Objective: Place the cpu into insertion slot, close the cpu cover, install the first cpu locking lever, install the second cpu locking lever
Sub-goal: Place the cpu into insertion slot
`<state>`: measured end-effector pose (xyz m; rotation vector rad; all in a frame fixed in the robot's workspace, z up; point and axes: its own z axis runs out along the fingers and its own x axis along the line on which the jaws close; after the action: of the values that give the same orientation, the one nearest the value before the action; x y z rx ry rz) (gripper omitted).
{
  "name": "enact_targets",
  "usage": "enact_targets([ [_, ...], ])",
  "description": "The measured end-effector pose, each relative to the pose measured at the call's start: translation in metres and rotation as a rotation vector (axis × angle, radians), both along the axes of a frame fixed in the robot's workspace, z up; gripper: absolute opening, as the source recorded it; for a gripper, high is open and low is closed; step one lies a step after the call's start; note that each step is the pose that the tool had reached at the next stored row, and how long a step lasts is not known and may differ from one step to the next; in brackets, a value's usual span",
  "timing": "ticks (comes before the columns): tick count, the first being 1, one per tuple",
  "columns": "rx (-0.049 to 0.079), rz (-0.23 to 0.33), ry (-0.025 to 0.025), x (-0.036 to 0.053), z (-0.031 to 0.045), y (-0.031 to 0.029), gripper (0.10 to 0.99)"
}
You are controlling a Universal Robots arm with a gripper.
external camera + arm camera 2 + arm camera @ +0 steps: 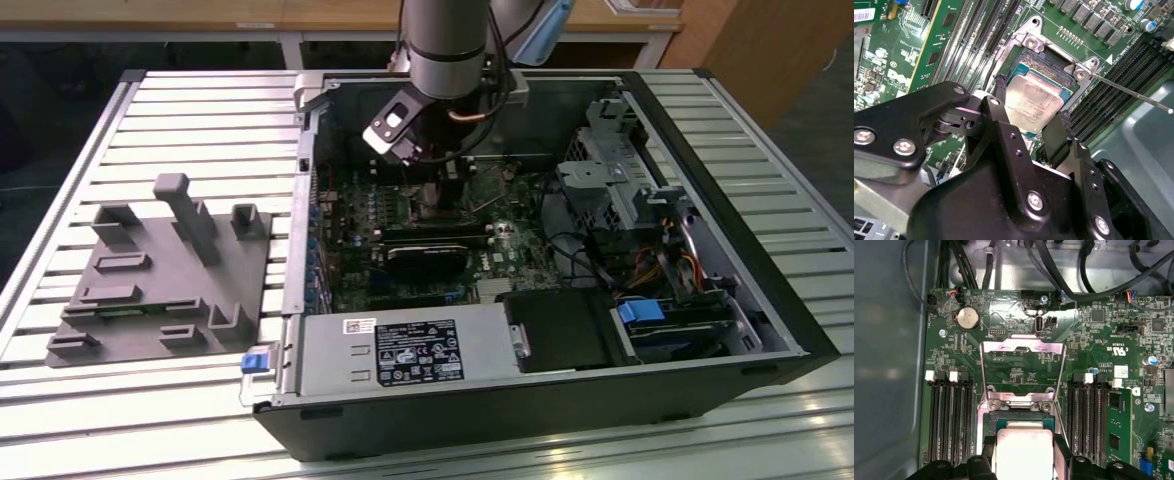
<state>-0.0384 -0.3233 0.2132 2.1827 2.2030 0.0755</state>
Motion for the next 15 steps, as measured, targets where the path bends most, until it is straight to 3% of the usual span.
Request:
enact_targets([
  [15, 0.0, 0.0, 0.0, -0.0011, -0.0132, 0.0008, 0.537],
])
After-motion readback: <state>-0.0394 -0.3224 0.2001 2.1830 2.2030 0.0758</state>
